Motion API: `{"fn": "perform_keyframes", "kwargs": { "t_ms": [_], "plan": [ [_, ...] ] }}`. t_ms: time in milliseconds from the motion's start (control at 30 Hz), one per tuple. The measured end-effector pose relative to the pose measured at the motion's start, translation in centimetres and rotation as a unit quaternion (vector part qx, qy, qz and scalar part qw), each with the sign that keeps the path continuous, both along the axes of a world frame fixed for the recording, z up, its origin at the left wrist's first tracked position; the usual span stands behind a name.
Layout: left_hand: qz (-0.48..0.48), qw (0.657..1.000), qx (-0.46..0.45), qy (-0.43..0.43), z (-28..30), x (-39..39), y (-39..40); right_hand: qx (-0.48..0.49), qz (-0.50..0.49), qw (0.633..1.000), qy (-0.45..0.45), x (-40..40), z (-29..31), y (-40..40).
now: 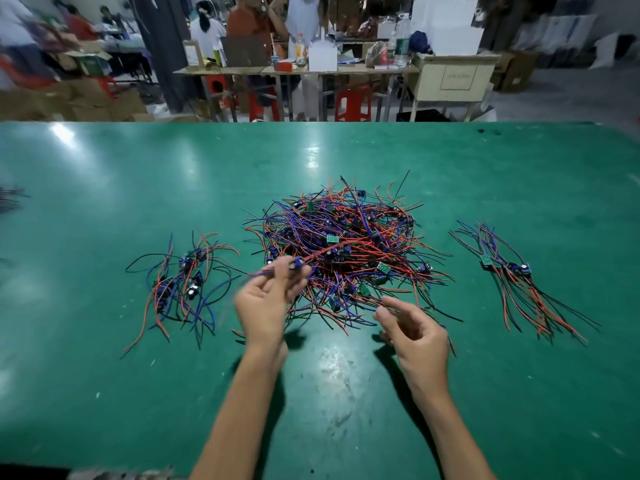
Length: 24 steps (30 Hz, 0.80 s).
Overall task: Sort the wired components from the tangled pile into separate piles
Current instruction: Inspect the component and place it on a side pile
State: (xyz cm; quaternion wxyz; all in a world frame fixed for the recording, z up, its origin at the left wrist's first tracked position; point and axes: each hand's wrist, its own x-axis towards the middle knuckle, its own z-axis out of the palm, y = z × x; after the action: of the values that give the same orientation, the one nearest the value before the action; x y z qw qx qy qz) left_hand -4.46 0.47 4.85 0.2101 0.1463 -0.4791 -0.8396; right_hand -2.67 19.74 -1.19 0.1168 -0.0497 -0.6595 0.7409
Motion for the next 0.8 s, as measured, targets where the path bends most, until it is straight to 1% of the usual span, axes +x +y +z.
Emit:
{"fn": "perform_keyframes", "kwargs": {
  "t_ms": [100,167,200,233,267,300,333,367,400,433,500,567,600,667,700,733,767,800],
  "plan": [
    [0.121,0.991,0.023,0.047,1.3,-2.0,-5.8,0.046,0.032,0.998,-0.004,0.0,-0.3,0.0],
    [0.203,0.978,0.007,0.046,1.3,-3.1,-9.2,0.078,0.033,0.996,0.001,0.0,-0.4,0.0],
    [0.235,0.971,-0.036,0.022,0.8,-3.4,-10.7,0.095,0.033,0.995,0.003,0.0,-0.5,0.0],
    [0.245,0.962,-0.12,-0.024,-0.1,-3.4,-12.1,0.111,0.034,0.993,0.003,0.0,-0.5,0.0],
    [0.224,0.94,-0.241,-0.087,-1.4,-3.0,-13.3,0.123,0.038,0.992,0.003,0.0,-0.6,-0.1],
    [0.179,0.897,-0.376,-0.15,-2.9,-2.5,-14.1,0.132,0.041,0.99,0.003,0.0,-0.7,-0.1],
    [0.13,0.839,-0.49,-0.199,-4.2,-1.9,-14.6,0.141,0.044,0.989,0.003,-0.1,-0.7,0.0],
    [0.09,0.792,-0.556,-0.234,-5.2,-1.5,-14.8,0.149,0.045,0.988,0.001,-0.1,-0.7,0.0],
    [0.066,0.765,-0.586,-0.259,-5.8,-1.2,-14.9,0.157,0.043,0.987,-0.004,-0.1,-0.7,0.0],
    [0.051,0.746,-0.603,-0.279,-6.1,-1.1,-15.0,0.167,0.034,0.985,-0.007,-0.1,-0.7,-0.1],
    [0.037,0.713,-0.626,-0.315,-5.5,-1.0,-15.1,0.221,-0.022,0.975,0.006,-0.2,-0.7,-0.2],
    [0.051,0.692,-0.644,-0.322,-4.6,-1.0,-15.2,0.312,-0.086,0.946,0.033,-0.5,-0.3,-0.3],
    [0.067,0.692,-0.65,-0.306,-4.2,-1.0,-15.0,0.357,-0.094,0.929,0.042,-0.7,-0.1,-0.5],
    [0.071,0.694,-0.67,-0.255,-3.6,-0.8,-14.3,0.441,-0.056,0.895,0.04,-1.2,0.2,-1.1],
    [0.048,0.675,-0.697,-0.237,-3.4,-0.6,-14.1,0.484,-0.03,0.874,0.036,-1.4,0.2,-1.4],
    [0.015,0.644,-0.73,-0.229,-3.4,-0.5,-14.0,0.518,-0.013,0.854,0.038,-1.4,0.1,-1.7],
    [-0.013,0.618,-0.752,-0.229,-3.4,-0.4,-14.2,0.533,-0.009,0.845,0.047,-1.4,0.0,-2.0],
    [-0.031,0.607,-0.759,-0.234,-3.4,-0.2,-14.6,0.53,-0.016,0.846,0.059,-1.3,0.0,-2.1]
  ]
}}
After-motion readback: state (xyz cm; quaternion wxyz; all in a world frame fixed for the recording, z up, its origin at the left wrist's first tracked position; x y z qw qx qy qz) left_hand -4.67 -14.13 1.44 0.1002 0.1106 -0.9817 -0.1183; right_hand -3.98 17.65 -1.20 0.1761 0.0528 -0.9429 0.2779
